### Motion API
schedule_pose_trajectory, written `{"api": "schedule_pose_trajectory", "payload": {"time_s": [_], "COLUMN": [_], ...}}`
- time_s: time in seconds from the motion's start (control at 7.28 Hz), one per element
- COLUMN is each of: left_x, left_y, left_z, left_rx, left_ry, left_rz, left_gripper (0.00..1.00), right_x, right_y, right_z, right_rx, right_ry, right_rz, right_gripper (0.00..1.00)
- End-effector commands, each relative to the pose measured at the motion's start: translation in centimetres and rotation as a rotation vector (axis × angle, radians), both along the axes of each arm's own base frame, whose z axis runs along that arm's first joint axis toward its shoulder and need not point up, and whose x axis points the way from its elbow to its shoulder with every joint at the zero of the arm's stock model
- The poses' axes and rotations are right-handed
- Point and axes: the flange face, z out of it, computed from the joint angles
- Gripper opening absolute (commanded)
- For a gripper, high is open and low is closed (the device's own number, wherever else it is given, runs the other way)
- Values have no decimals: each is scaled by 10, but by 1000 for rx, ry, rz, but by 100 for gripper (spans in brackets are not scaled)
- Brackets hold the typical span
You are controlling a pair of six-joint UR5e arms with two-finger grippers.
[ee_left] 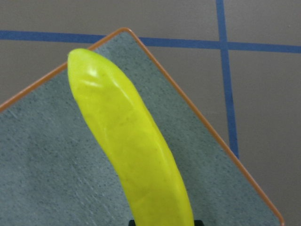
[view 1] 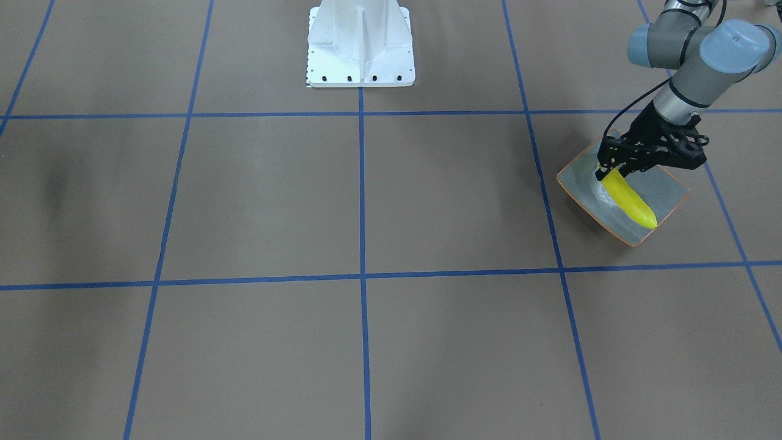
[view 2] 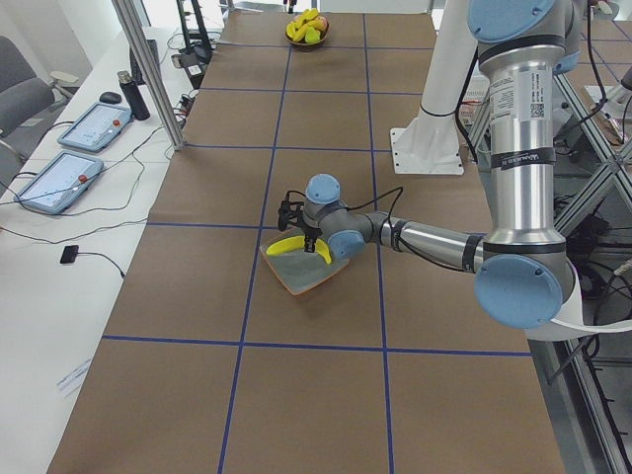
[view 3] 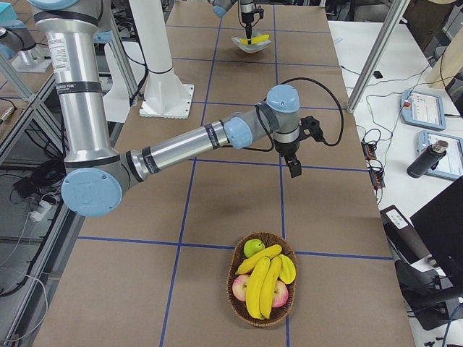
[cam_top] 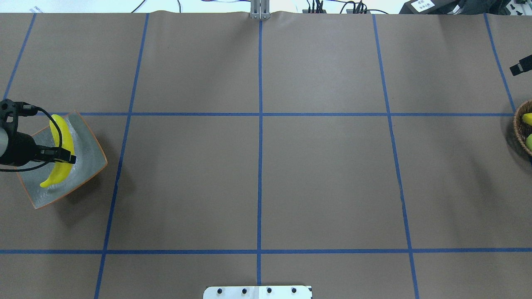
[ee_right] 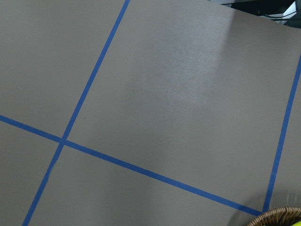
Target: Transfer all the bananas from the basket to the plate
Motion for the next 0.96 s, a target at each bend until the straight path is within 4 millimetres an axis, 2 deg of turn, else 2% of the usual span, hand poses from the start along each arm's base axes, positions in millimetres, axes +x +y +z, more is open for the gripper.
{"api": "schedule_pose_trajectory", "payload": {"time_s": [0.0, 0.14, 0.27, 0.41, 0.55, 0.82], "left_x": [-1, -12, -32, -63, -90, -95], "left_y": [-3, -8, -17, -26, -32, -36], "left_z": [-1, -6, -10, -17, -22, -27], "left_rx": [52, 92, 111, 109, 141, 164], "left_ry": [-17, -16, -10, 28, 57, 61], "left_rz": [5, 12, -5, -14, 5, 6], "left_gripper": [100, 100, 100, 100, 100, 100], "right_x": [1, 1, 2, 4, 11, 46], "right_y": [1, 1, 3, 7, 11, 3], "right_z": [0, 0, 6, 16, 32, 90], "right_rx": [-1, -2, -10, -12, -2, 20], "right_ry": [-3, -4, 4, 16, 38, 91], "right_rz": [-1, 0, 2, -9, -33, -103], "right_gripper": [100, 100, 100, 100, 100, 100]}}
